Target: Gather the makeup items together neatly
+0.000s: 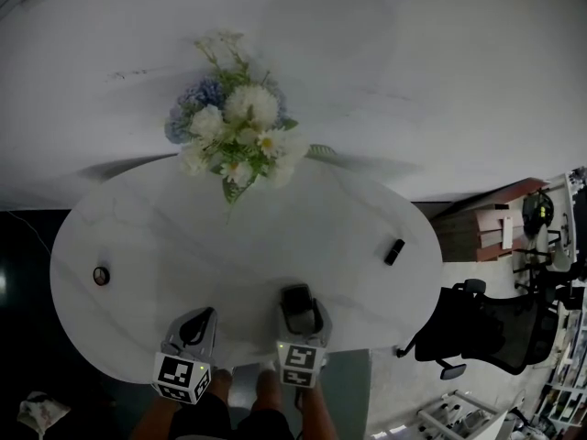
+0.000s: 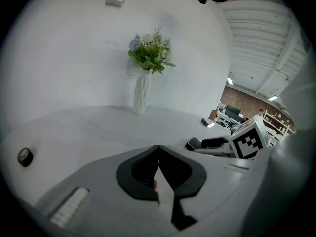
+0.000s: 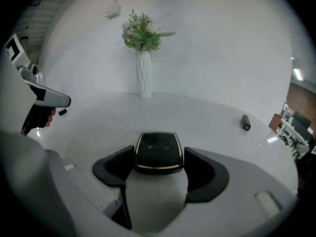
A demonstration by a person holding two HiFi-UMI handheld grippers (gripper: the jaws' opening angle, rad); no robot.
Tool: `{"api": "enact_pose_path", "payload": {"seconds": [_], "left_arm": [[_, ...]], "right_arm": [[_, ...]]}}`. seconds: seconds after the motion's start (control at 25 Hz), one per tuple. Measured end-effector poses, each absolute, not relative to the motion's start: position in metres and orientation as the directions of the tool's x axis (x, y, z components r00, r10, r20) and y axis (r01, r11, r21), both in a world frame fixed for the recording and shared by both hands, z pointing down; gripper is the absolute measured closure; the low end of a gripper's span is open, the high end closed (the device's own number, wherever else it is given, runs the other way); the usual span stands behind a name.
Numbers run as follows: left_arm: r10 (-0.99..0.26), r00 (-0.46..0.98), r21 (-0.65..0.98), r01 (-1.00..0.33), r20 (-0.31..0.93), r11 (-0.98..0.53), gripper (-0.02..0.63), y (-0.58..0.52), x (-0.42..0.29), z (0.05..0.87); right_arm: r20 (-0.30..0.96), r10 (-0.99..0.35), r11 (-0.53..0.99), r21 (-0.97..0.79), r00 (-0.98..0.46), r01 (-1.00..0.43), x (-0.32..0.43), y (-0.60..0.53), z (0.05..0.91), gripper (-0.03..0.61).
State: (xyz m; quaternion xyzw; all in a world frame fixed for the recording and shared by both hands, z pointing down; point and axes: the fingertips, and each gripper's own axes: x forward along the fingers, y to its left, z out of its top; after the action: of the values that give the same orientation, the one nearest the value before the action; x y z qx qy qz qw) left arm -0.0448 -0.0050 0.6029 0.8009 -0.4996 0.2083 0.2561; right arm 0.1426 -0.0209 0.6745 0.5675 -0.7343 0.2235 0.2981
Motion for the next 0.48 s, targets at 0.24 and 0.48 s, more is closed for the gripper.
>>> {"api": "enact_pose_path", "payload": {"seconds": [0.24, 0.48], "left_arm": [[-0.713, 0.405, 0.189, -0.911, 0.572, -0.366, 0.603, -0.007, -0.049, 0.587], [-0.772, 0.388, 0.165, -0.92, 0.503, -0.355, 0.603, -0.017, -0.052, 0.543]], "right_arm": [[0.675, -0.709, 0.259, -0.02, -0.205, -0.966, 0.143, -0.023, 0.658, 0.259], [0.603, -0.764, 0.286, -0.005, -0.231, -0.958, 0.141, -0.038, 0.605, 0.259]]}}
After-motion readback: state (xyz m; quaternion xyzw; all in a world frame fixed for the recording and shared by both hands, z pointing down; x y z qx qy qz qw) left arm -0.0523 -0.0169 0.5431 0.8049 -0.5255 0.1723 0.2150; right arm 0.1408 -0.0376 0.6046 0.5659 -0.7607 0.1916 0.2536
